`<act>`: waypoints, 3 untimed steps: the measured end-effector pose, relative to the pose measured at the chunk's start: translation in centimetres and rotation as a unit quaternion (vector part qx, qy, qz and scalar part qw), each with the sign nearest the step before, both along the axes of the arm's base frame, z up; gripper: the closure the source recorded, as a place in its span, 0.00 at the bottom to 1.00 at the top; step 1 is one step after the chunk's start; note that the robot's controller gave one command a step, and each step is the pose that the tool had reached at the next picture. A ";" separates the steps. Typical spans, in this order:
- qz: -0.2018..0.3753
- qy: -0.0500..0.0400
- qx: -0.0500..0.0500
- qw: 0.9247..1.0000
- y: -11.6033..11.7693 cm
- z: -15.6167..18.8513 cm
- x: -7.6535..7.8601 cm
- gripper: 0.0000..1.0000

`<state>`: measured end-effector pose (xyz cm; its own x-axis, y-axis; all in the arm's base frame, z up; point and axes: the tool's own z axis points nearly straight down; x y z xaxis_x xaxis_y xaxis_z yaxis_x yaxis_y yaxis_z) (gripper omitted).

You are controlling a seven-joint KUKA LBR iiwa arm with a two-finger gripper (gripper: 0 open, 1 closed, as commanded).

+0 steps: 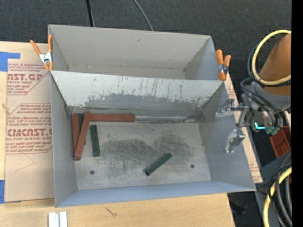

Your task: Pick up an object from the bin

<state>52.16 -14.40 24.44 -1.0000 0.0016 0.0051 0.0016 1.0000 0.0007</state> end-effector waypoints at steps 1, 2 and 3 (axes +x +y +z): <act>0.001 -0.004 -0.001 1.000 0.1 0.4 0.2 0.00; 0.009 -0.007 -0.002 1.000 0.7 -4.6 -0.3 0.00; -0.012 -0.005 -0.001 1.000 3.6 -11.5 -0.9 0.00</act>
Offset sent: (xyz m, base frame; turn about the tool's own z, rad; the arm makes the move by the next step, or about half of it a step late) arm -0.0163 0.0223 -0.1583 -0.0565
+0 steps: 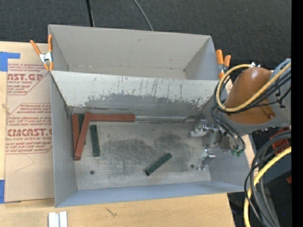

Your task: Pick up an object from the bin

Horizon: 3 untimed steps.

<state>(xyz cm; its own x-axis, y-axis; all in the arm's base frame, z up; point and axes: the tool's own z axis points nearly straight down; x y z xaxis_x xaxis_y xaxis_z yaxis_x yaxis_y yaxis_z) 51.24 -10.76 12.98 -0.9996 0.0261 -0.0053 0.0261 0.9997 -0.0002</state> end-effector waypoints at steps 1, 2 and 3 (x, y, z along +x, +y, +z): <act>0.042 0.004 0.000 0.999 3.1 -3.2 1.8 0.00; 0.093 -0.005 -0.001 0.996 6.0 -5.2 -0.8 1.00; 0.094 0.004 0.000 0.996 6.0 -5.5 -1.3 0.00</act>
Offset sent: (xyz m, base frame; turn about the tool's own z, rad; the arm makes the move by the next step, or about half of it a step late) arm -0.0126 0.0599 -0.0568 -0.1873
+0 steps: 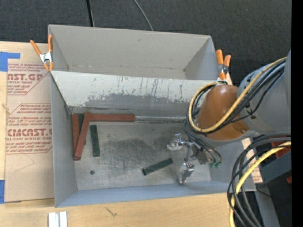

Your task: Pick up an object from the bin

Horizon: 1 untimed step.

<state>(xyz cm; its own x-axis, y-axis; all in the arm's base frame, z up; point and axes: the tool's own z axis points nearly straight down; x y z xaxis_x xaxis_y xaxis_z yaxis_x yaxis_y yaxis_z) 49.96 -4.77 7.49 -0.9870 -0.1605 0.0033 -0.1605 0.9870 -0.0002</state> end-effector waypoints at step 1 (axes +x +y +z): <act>0.000 -0.001 0.000 1.000 0.0 0.0 0.1 0.00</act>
Offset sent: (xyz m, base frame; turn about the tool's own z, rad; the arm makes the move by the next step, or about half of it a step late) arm 0.0188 0.0631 -0.0049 0.1262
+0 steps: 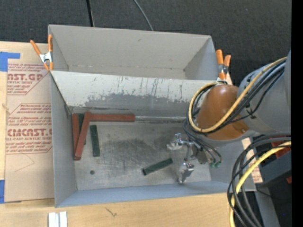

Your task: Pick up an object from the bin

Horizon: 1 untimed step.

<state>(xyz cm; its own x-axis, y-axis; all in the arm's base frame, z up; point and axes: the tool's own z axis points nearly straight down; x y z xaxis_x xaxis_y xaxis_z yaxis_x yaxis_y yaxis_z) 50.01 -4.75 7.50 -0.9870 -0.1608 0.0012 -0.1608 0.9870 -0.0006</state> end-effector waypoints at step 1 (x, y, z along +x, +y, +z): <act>-0.063 -0.010 0.001 0.998 6.3 0.2 2.5 1.00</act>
Offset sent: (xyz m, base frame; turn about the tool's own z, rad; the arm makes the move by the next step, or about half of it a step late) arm 0.0000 0.0000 0.0000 0.0000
